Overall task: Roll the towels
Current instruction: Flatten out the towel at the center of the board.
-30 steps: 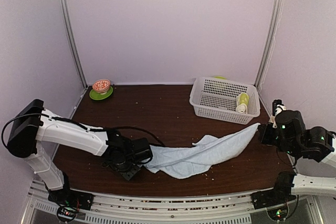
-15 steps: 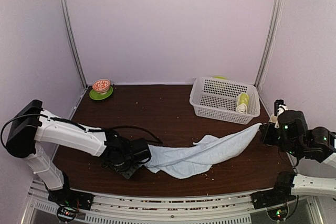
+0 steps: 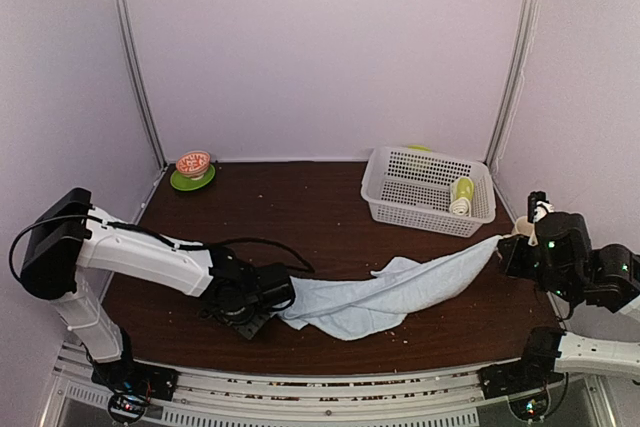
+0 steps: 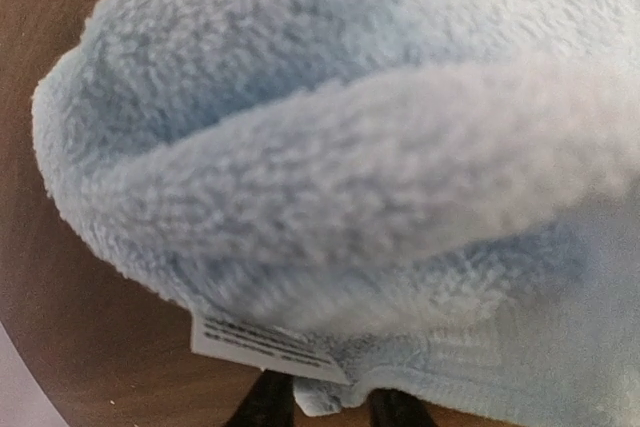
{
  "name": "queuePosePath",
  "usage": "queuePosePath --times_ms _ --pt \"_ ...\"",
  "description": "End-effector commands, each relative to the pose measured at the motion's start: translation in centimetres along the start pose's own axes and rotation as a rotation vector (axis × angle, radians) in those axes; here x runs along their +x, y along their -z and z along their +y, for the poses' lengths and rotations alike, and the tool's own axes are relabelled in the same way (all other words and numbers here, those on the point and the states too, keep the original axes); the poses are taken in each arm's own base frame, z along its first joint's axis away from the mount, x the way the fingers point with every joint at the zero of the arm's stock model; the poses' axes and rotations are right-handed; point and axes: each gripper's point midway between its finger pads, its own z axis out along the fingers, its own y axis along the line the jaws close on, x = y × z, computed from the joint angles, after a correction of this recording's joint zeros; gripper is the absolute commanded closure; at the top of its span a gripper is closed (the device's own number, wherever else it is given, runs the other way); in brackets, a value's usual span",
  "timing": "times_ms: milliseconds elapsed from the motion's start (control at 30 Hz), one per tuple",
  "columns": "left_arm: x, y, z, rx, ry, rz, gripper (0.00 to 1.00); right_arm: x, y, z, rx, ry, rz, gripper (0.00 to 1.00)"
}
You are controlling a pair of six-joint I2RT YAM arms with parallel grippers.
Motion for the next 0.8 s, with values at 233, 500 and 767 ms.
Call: queuePosePath --times_ms 233,500,767 --pt "3.1 -2.9 1.2 -0.042 -0.014 0.105 1.0 -0.6 0.5 0.0 -0.014 -0.036 -0.015 1.0" --pt "0.0 3.6 4.8 -0.089 0.088 -0.092 1.0 -2.4 1.7 2.4 -0.135 -0.013 -0.033 1.0" --pt "-4.9 20.7 11.7 0.01 0.256 -0.56 1.0 -7.3 4.9 6.6 -0.273 0.107 -0.072 1.0"
